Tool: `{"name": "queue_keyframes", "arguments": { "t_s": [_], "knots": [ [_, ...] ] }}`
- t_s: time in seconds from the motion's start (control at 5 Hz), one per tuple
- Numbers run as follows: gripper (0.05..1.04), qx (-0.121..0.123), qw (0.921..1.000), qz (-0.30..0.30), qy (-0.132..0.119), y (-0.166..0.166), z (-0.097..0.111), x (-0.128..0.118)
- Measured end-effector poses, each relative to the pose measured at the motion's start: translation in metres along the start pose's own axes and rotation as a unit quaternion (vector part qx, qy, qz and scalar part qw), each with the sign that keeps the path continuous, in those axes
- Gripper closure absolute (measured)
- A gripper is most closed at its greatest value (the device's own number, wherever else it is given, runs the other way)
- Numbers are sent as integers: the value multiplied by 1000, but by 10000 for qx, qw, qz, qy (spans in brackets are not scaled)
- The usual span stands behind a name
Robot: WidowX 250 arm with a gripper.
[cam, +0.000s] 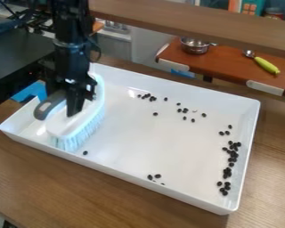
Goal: Sweep into pile
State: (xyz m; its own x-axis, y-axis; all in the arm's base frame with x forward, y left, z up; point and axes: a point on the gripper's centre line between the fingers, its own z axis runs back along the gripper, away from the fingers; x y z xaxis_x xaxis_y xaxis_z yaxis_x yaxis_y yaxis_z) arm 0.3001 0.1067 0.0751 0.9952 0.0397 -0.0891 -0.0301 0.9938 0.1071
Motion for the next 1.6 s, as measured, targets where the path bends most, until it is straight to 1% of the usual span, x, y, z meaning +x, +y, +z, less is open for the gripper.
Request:
{"name": "queue_keyframes", "arguments": {
  "t_s": [0.4, 0.6, 0.8, 1.0, 1.2, 1.4, 1.6],
  "knots": [
    [589, 298, 9993, -217, -77, -22, -3, -9],
    [589, 326, 9993, -183, -38, -29, -4, -11],
    [589, 371, 9992, -122, -14, -48, -4, -10],
    [589, 315, 9994, -13, 150, -71, -3, -6],
    [589, 205, 9994, 79, 275, -89, -2, -5],
    [589, 142, 9994, 76, 321, -109, -1, -6],
    [589, 5, 9991, 67, 410, -136, -4, -6]
  ]
}}
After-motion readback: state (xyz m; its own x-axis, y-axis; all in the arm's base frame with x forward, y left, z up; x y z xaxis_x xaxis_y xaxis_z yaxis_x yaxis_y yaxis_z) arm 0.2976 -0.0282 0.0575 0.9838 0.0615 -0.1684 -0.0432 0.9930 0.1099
